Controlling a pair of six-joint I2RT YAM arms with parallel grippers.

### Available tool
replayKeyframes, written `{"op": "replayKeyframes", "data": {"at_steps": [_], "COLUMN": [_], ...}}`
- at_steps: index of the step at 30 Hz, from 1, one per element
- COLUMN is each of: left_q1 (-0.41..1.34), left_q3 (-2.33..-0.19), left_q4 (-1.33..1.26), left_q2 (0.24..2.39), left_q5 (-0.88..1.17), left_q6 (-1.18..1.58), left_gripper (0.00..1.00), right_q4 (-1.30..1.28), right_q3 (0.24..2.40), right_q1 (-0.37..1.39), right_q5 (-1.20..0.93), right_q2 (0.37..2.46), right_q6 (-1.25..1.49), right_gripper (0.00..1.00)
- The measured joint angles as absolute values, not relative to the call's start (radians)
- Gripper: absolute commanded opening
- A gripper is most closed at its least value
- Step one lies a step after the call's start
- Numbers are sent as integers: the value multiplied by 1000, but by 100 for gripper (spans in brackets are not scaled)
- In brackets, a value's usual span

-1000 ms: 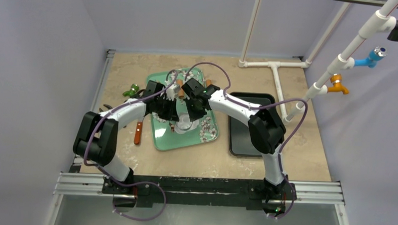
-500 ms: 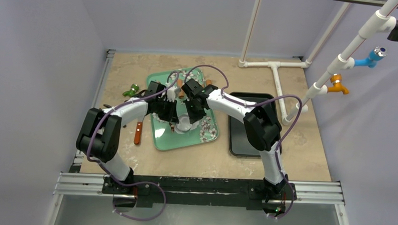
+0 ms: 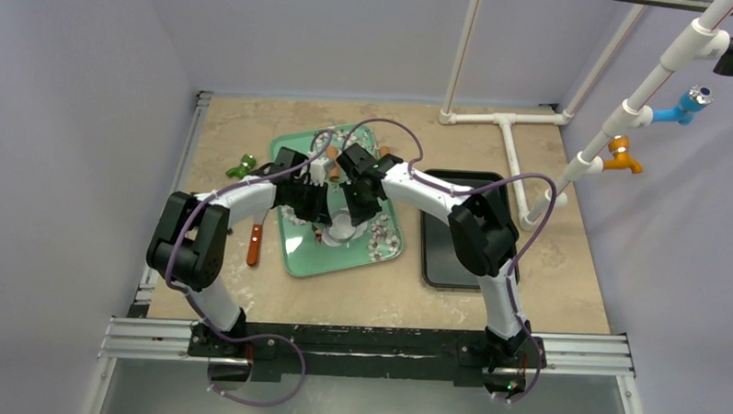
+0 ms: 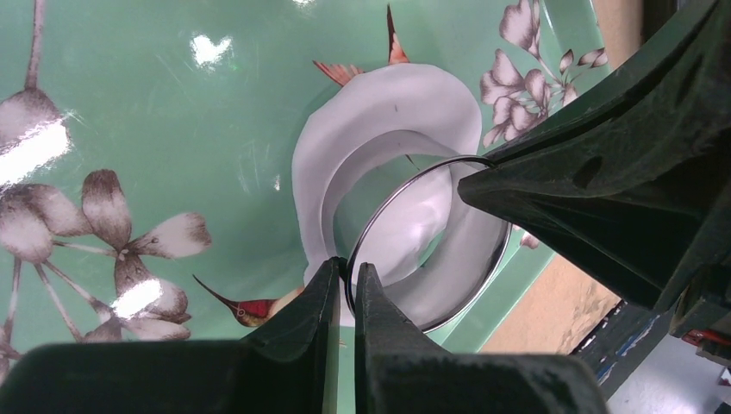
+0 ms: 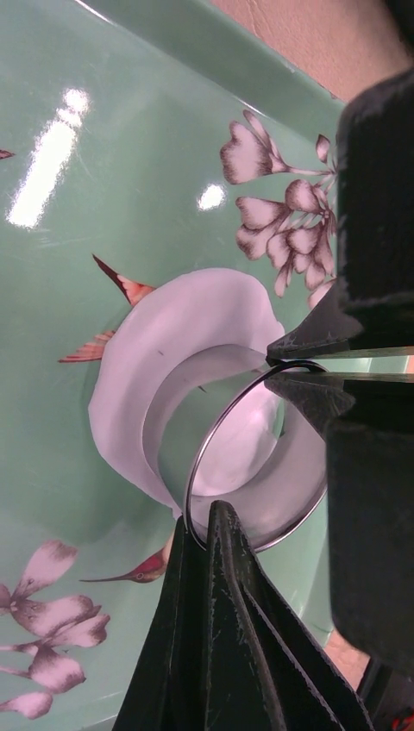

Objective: Roll out the dumpling wrappers from the dough
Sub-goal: Press the dumpling wrapper on the work surface.

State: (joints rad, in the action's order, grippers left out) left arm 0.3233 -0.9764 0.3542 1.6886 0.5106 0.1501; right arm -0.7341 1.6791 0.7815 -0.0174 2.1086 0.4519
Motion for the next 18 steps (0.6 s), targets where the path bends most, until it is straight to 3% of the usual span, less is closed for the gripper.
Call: {"op": "replayKeyframes", "data": {"at_steps": [18], "left_q1": [289], "left_q3": [-1058], "left_q4": [392], "left_q2": [1805], "left_q5": [611], "left_q6": [198], "left_gripper": [0], "right_q4": [-683], "right_q3": [1632], "right_q1": [748], "right_q5": [-48], "right_q2": [2119], "right_q6": [472], "right_gripper": [0]}}
